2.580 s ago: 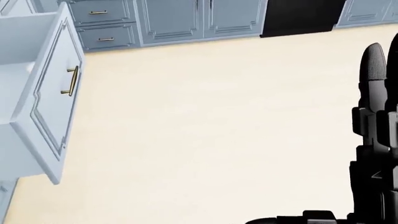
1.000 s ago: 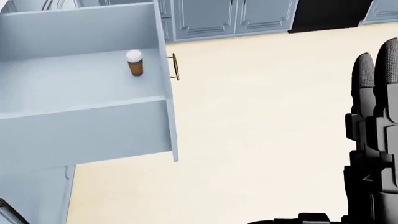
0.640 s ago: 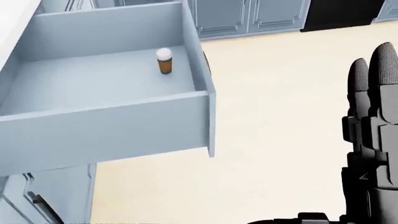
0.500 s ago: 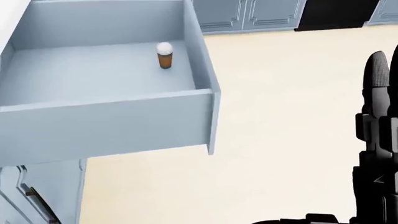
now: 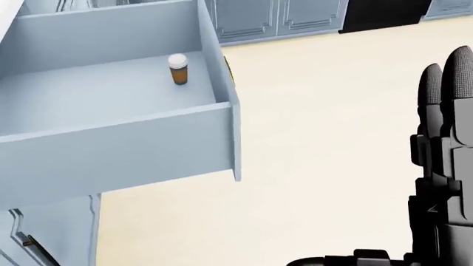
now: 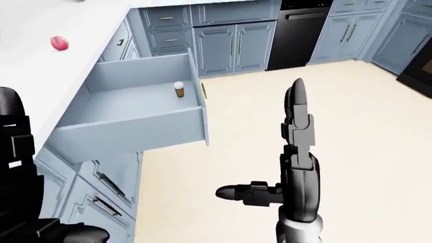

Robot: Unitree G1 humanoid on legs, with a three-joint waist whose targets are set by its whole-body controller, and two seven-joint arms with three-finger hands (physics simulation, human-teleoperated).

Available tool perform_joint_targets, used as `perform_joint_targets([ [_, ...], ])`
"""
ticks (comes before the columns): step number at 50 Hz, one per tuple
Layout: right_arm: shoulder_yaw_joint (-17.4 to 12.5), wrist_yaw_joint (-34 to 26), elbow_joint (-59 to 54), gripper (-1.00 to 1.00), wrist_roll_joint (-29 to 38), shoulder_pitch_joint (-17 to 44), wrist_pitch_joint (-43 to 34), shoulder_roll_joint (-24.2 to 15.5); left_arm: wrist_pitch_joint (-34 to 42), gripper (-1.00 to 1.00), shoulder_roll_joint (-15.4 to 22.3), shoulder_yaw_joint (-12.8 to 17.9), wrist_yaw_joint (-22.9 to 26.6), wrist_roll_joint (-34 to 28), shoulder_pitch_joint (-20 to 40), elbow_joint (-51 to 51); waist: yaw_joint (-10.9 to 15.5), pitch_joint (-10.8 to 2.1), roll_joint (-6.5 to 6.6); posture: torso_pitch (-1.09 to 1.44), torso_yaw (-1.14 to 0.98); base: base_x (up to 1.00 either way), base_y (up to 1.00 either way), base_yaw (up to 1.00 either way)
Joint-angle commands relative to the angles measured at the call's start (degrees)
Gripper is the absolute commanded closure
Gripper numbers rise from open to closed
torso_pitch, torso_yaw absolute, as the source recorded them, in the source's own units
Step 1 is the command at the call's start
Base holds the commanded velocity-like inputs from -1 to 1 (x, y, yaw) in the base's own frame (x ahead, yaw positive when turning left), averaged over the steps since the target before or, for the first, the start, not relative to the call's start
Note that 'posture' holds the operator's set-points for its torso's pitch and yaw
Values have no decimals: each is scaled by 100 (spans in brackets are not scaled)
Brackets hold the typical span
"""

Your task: Close the right drawer.

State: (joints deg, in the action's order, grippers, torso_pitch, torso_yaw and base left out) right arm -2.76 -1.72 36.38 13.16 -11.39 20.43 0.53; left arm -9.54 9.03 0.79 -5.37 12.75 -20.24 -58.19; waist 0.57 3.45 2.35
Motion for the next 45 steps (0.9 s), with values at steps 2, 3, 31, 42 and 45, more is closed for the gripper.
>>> perform_joint_targets([
  [2,-48,1,193,-100,-35,62,59,-33,-111,-100,26,-17,-18,-8,17,-179,-6,-15,99,0,0,12,0,0],
  [3,-54,4,207,-100,-25,60,43,-27,-102,-100,30,-17,-27,-8,27,-179,4,-57,94,0,0,12,0,0],
  [31,-149,-66,112,-100,-108,278,-106,-65,-43,-100,-301,75,306,-46,17,-180,8,-92,51,0,0,13,0,0],
  [42,-124,-76,126,-100,-87,275,-120,-70,-49,-100,-257,82,267,-16,13,-180,-70,-58,-456,0,0,12,0,0],
  [45,-125,-84,141,-100,-97,268,-123,-70,-52,-100,-253,82,264,-11,7,-180,-60,-51,-319,0,0,13,0,0],
])
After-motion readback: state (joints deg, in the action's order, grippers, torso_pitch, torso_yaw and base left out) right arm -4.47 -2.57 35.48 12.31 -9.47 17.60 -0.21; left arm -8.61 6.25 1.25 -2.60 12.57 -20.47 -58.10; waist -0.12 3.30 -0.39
